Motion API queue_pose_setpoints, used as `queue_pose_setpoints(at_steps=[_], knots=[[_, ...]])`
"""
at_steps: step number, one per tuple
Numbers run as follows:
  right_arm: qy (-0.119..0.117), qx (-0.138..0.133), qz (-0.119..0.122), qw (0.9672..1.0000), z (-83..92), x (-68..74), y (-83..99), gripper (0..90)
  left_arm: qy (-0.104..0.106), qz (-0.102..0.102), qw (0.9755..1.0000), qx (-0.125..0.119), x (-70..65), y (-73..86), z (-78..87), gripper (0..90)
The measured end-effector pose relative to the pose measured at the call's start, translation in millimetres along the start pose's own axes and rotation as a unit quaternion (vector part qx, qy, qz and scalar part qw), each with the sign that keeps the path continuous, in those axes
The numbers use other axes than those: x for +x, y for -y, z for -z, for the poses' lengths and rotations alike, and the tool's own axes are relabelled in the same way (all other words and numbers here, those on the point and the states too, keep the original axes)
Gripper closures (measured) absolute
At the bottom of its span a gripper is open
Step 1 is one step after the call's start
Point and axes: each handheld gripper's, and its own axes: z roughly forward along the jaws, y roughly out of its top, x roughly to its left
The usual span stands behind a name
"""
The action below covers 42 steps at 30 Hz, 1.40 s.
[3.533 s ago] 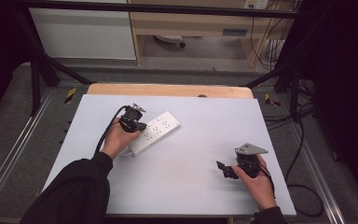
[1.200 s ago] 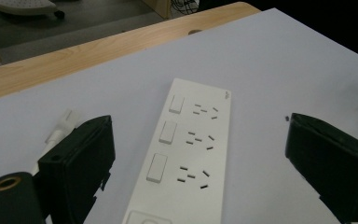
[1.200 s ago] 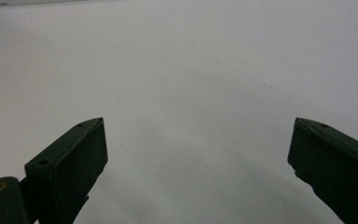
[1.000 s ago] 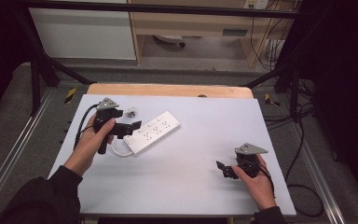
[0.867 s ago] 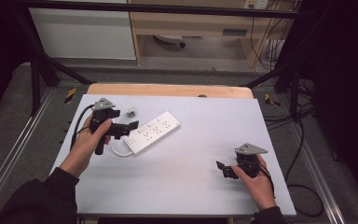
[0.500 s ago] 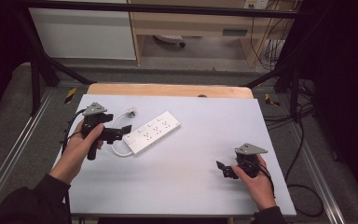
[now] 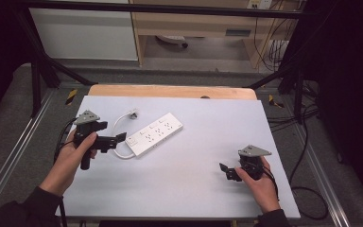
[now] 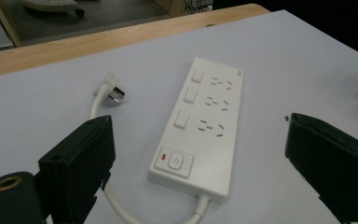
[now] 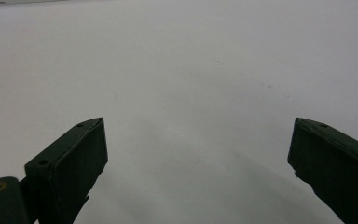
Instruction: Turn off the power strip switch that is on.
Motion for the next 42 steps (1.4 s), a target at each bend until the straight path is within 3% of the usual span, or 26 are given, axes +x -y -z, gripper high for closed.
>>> queue_pose_setpoints(at_steps=[4, 27, 36, 42], knots=[[0.000, 0.001, -0.001, 1.0000, 0.0, 0.2, 0.0, 5.1, 0.001, -0.001, 1.0000, -0.004, -2.3, 9.6, 5.8, 8.6], [0.000, 0.003, 0.000, 1.0000, -0.3, -0.1, 0.2, 5.1, -0.002, 0.039, 0.9991, 0.013, -0.7, 71.4, 21.2, 9.4], [0.001, 0.003, -0.001, 1.0000, -0.1, 0.1, 0.2, 5.1, -0.004, 0.036, 0.9991, 0.019, -12.0, 101.4, 20.2, 9.8], [0.002, 0.002, -0.001, 1.0000, -0.1, 0.0, 0.3, 5.0, -0.005, 0.031, 0.9991, 0.028, -15.8, 111.6, 22.9, 10.0]])
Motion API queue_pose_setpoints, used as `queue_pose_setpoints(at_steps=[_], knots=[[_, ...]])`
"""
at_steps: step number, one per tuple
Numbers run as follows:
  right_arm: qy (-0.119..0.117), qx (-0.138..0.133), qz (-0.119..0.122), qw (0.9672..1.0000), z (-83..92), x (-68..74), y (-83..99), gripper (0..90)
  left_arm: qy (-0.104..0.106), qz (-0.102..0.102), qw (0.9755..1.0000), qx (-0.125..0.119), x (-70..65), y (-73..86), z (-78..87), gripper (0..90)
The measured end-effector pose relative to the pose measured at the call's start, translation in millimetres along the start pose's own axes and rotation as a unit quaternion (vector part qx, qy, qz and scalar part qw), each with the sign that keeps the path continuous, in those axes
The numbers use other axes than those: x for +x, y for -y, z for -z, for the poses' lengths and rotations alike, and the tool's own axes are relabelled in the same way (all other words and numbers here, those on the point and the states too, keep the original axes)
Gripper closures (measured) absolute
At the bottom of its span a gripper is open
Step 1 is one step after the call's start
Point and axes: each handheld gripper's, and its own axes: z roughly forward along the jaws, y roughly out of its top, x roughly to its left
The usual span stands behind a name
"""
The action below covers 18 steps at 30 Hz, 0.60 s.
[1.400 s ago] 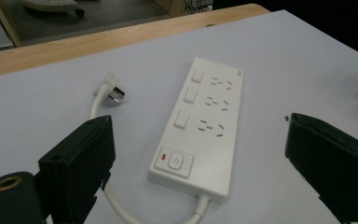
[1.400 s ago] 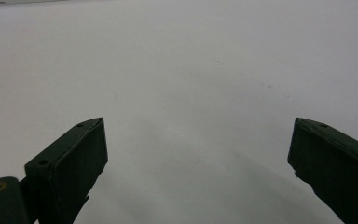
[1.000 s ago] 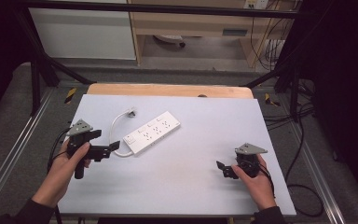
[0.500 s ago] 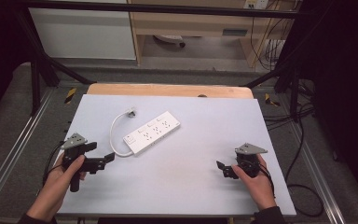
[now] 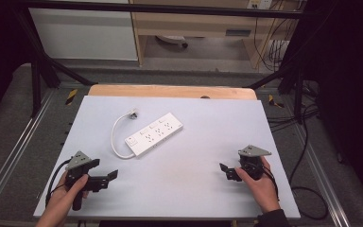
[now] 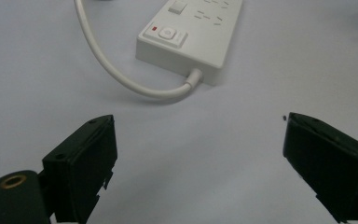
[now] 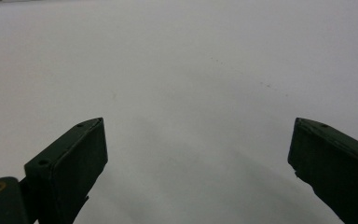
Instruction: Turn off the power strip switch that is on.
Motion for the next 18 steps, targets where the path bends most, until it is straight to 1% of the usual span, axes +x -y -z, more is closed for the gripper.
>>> queue_pose_setpoints(at_steps=[2, 6, 10, 13, 16, 18], knots=[[0.000, 0.002, 0.000, 1.0000, 0.1, -0.4, 0.1, 5.0, 0.001, 0.000, 1.0000, 0.006, 1.2, 3.9, 1.4, 9.9], [0.001, 0.000, -0.001, 1.0000, 0.2, -0.3, 0.3, 5.0, -0.003, 0.011, 0.9999, 0.006, 4.6, 10.2, 5.2, 10.1], [0.000, 0.004, 0.001, 1.0000, -0.4, -0.4, 1.0, 4.9, -0.010, 0.003, 0.9999, 0.001, 5.9, 13.8, 10.2, 10.0], [0.002, 0.010, 0.002, 0.9999, -1.3, -0.5, 2.1, 4.9, -0.011, 0.004, 0.9999, -0.002, 5.5, 17.3, 14.8, 9.9], [0.011, 0.018, 0.001, 0.9998, -2.9, -2.1, 3.9, 4.9, -0.007, 0.001, 1.0000, 0.004, 3.2, 20.1, 13.7, 9.9], [0.016, 0.027, -0.001, 0.9995, -4.9, -4.4, 5.2, 4.9, -0.011, -0.003, 0.9999, -0.004, 1.6, 18.1, 13.5, 10.0]])
